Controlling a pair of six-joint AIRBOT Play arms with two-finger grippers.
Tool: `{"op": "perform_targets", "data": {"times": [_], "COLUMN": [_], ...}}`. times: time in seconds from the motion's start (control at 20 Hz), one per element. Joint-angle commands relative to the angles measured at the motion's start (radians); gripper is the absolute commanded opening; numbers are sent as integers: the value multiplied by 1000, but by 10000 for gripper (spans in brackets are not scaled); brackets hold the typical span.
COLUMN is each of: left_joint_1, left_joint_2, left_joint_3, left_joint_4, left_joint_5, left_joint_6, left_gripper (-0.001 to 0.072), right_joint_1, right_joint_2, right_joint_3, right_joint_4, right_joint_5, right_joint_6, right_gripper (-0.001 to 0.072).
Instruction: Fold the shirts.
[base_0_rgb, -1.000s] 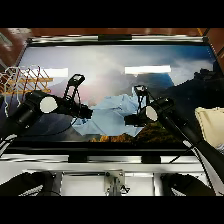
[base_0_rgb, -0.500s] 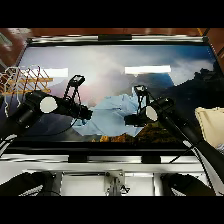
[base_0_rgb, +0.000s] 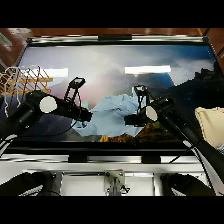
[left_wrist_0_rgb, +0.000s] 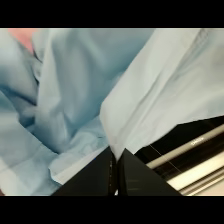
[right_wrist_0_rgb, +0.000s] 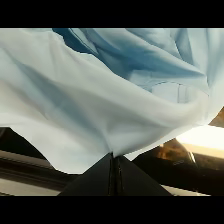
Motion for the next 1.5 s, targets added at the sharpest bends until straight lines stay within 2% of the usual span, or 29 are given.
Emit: {"op": "perform_targets", "data": {"times": [0.0,0.1,0.15,0.45,0.6,0.75,1.05,1.1,1.15,1.2,1.35,1.4,1.45], "left_joint_1": [-8,-11,-4,188,272,247,233,241,248,249,246,248,249], "left_joint_2": [0,1,1,-23,-116,-210,-237,-244,-253,-266,-323,-333,-332], "left_joint_3": [0,0,4,31,29,18,8,8,8,8,8,8,8], "left_joint_4": [-113,-113,-107,-97,-150,-168,-153,-152,-152,-152,-155,-156,-156], "left_joint_5": [-11,-12,-21,-27,-124,-187,-121,-121,-121,-121,-164,-195,-220], "left_joint_6": [47,80,79,40,34,84,84,84,84,88,161,198,221], "left_gripper": [176,594,715,716,716,717,715,714,711,650,129,47,47], "right_joint_1": [1,1,1,1,1,1,1,1,2,1,1,2,2], "right_joint_2": [0,0,0,0,0,0,0,0,0,0,0,0,-2], "right_joint_3": [0,0,0,0,0,0,0,0,0,0,32,41,41], "right_joint_4": [0,0,0,19,-8,-67,-149,-128,-101,-71,125,211,280], "right_joint_5": [0,-16,-31,-137,-147,-115,-3,20,45,55,34,-14,-88], "right_joint_6": [0,1,1,1,-3,-8,0,1,-2,-7,-7,-8,-7], "right_gripper": [73,72,72,72,71,71,79,278,687,691,691,691,691]}}
